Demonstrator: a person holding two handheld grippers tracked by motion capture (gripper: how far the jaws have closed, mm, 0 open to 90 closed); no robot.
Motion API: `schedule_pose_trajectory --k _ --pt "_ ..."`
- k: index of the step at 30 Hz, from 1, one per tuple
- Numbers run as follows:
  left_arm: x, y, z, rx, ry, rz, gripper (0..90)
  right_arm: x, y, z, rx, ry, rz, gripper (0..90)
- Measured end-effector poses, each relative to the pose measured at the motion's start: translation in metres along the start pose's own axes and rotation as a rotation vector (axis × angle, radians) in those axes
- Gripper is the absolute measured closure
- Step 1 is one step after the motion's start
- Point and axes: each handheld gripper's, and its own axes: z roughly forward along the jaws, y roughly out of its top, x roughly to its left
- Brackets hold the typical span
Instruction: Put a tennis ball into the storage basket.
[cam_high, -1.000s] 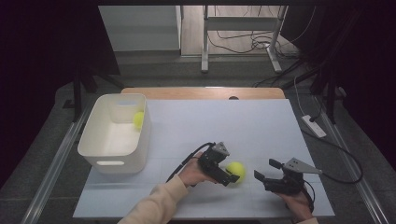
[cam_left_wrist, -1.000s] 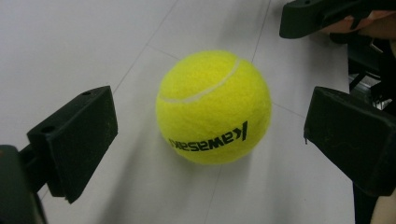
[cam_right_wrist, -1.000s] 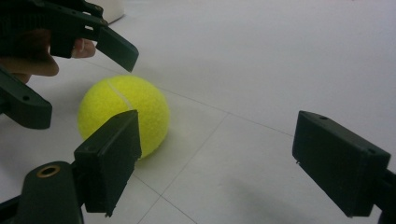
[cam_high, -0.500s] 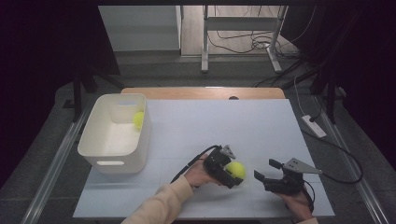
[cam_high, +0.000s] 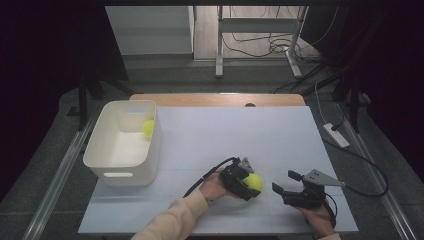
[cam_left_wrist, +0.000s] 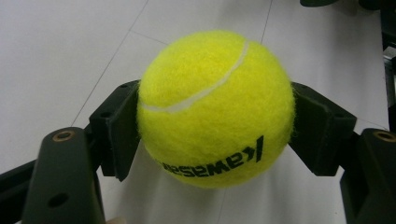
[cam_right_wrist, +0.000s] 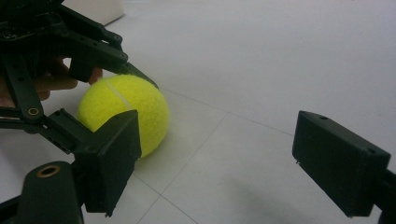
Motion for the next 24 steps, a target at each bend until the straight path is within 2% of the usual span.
schedule_pose_trajectory --k 12,24 --pt "-0.001 -0.001 -0.011 -0.026 0.003 0.009 26.5 0.000 0.000 0.000 -0.002 -0.001 0.000 15.4" --pt "0.002 -0.005 -0.021 -0.049 0.022 -0.012 26.5 0.000 0.000 0.000 0.000 -0.002 0.000 15.4"
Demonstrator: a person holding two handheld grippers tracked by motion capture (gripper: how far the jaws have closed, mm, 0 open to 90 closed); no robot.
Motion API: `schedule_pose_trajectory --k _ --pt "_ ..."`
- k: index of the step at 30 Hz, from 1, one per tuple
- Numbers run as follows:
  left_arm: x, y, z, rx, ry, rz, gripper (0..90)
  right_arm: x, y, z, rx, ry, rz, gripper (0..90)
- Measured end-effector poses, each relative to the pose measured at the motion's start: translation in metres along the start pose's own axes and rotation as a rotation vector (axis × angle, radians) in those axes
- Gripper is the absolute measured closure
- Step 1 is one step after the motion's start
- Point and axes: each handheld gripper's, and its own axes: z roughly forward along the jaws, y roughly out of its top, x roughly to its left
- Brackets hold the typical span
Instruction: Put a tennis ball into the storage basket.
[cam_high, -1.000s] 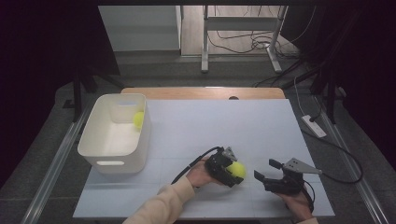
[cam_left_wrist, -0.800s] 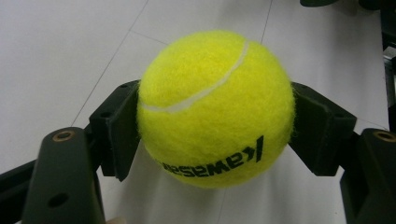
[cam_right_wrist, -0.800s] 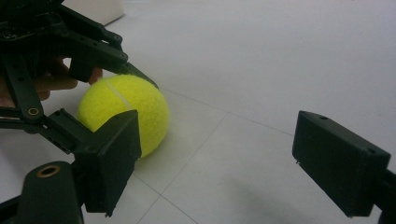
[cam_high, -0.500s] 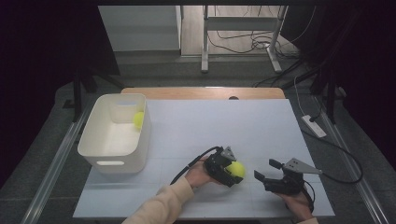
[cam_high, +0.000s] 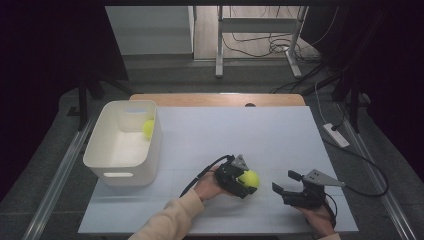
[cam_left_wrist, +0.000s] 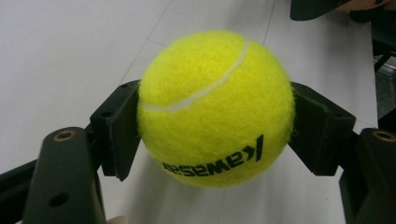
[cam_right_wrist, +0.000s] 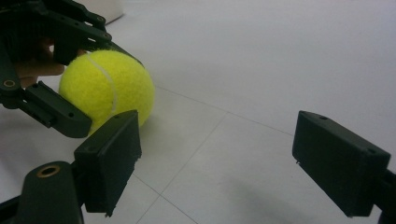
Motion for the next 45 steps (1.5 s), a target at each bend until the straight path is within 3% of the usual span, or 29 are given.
schedule_pose_trajectory --k 5,18,28,45 --pt "0.002 0.000 -0.010 -0.033 0.007 -0.014 26.5 0.000 0.000 0.000 -0.001 0.000 0.001 15.4" --pt "0.006 -0.001 -0.027 -0.065 0.050 -0.017 26.5 0.000 0.000 0.000 -0.003 -0.001 0.002 15.4" --pt "0.012 -0.003 -0.044 -0.116 0.062 -0.055 26.4 0.001 0.001 -0.001 -0.008 -0.004 -0.003 15.4" --pt "0.021 -0.006 -0.069 -0.183 0.111 -0.086 26.4 0.001 0.001 0.000 -0.006 -0.003 -0.002 15.4"
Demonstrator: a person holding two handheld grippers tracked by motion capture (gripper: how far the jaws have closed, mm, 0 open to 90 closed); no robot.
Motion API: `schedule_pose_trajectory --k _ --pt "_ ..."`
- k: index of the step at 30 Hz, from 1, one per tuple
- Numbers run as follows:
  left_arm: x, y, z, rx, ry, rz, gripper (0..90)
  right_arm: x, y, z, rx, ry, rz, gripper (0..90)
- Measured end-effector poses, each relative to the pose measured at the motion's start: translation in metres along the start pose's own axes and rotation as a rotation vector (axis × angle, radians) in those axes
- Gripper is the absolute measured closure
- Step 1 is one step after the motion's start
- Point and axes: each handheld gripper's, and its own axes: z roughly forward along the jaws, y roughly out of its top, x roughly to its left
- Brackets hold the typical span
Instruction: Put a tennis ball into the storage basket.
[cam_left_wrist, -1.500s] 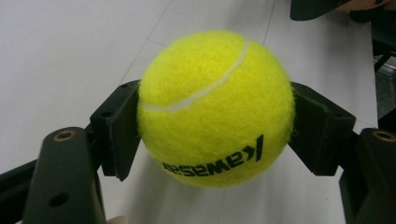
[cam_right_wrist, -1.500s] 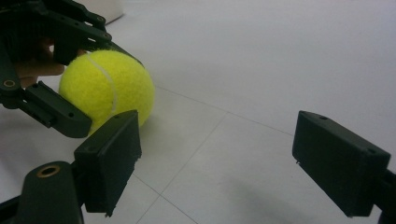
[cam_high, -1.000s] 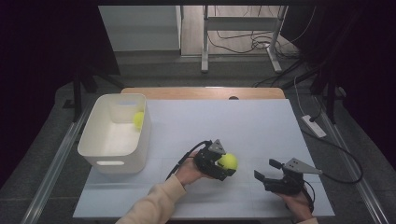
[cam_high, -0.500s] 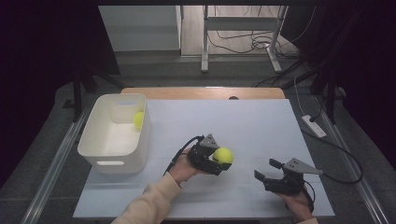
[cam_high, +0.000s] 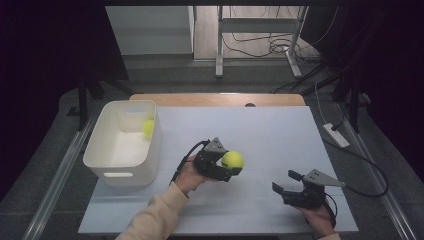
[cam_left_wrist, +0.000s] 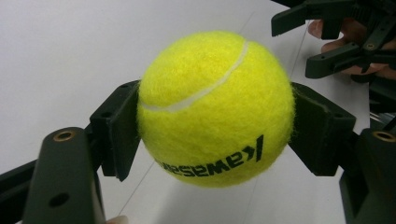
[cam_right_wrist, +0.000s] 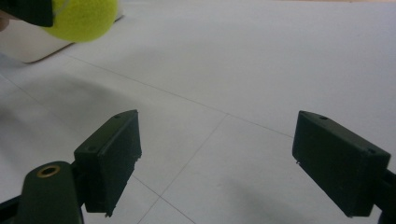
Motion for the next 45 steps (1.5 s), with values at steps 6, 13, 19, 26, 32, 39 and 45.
schedule_pose_trajectory --k 6,13,19,26,32,39,45 --pt "0.001 0.002 -0.007 -0.022 0.012 -0.005 26.4 0.000 0.000 0.000 0.001 0.001 0.001 15.4" --pt "0.004 0.003 -0.015 -0.045 0.031 -0.016 26.4 0.000 0.000 0.000 0.003 0.002 -0.001 15.4" --pt "0.006 0.005 -0.022 -0.059 0.043 -0.018 26.4 0.000 0.000 0.000 0.002 0.001 -0.001 15.4" --pt "0.008 0.005 -0.029 -0.076 0.055 -0.022 26.4 0.000 0.000 0.000 0.001 0.000 0.000 15.4" --pt "0.010 0.007 -0.038 -0.097 0.069 -0.029 26.4 0.001 0.000 0.000 0.002 0.000 0.001 15.4" --pt "0.012 0.009 -0.044 -0.110 0.084 -0.036 26.4 0.000 0.000 0.000 0.001 -0.001 -0.001 15.4" --pt "0.013 0.012 -0.051 -0.128 0.101 -0.040 26.4 0.000 0.000 0.000 -0.003 -0.001 -0.002 15.4"
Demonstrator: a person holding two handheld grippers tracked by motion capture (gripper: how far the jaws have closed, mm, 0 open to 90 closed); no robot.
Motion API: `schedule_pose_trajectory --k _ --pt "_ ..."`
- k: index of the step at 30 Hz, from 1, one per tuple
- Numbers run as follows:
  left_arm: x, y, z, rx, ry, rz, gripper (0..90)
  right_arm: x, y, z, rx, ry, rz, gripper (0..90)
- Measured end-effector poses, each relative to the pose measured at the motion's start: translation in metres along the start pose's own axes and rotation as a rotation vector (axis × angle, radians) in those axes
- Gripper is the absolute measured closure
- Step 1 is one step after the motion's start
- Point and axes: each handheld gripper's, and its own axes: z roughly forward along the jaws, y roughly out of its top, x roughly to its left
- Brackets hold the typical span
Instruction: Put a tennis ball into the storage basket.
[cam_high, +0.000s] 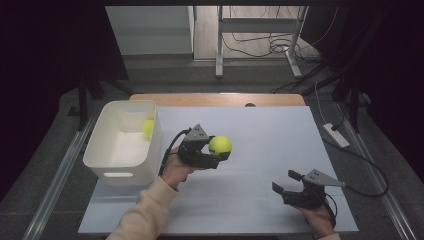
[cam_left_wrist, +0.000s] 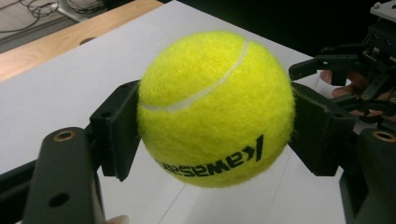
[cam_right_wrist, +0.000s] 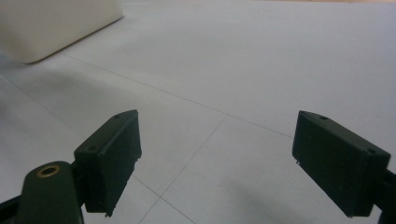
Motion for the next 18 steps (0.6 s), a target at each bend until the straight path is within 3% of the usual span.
schedule_pose_trajectory --k 18 --pt "0.009 0.011 -0.024 -0.058 0.049 -0.005 26.4 0.000 0.000 0.000 0.005 -0.001 0.002 15.5"
